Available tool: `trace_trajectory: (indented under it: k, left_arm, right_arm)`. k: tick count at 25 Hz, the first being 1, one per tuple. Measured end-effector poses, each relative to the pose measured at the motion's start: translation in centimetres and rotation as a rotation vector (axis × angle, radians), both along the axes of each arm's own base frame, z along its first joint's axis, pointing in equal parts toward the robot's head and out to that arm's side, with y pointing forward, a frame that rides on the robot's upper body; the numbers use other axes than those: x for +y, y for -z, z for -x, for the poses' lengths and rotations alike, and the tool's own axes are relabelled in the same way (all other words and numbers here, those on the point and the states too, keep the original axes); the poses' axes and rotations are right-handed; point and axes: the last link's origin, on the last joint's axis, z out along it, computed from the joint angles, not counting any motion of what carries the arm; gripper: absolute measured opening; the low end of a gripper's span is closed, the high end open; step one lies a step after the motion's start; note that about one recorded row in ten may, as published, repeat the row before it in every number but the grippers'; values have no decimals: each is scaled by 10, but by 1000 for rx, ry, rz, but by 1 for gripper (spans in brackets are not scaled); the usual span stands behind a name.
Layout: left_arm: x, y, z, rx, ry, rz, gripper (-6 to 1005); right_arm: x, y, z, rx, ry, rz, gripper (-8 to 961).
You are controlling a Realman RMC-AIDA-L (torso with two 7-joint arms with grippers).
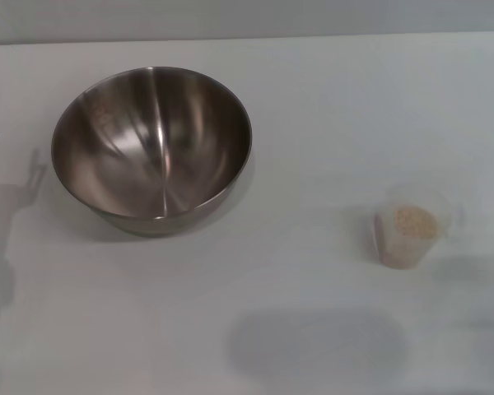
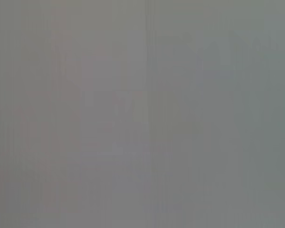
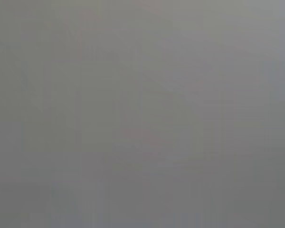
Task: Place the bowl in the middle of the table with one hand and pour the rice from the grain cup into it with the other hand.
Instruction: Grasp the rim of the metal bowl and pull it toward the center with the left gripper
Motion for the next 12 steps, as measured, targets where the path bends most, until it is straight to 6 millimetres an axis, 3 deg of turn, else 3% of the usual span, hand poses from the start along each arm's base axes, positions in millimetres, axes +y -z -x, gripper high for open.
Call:
trace_trajectory:
  k: [8, 12]
  left_arm:
    - [-5, -3, -2, -9, 21, -25, 847]
    - [0, -1, -15, -11, 72, -8, 847]
  right_arm:
    - [-8, -6, -2, -22, -3, -23, 826]
    - [-8, -7, -5, -35, 4, -19, 826]
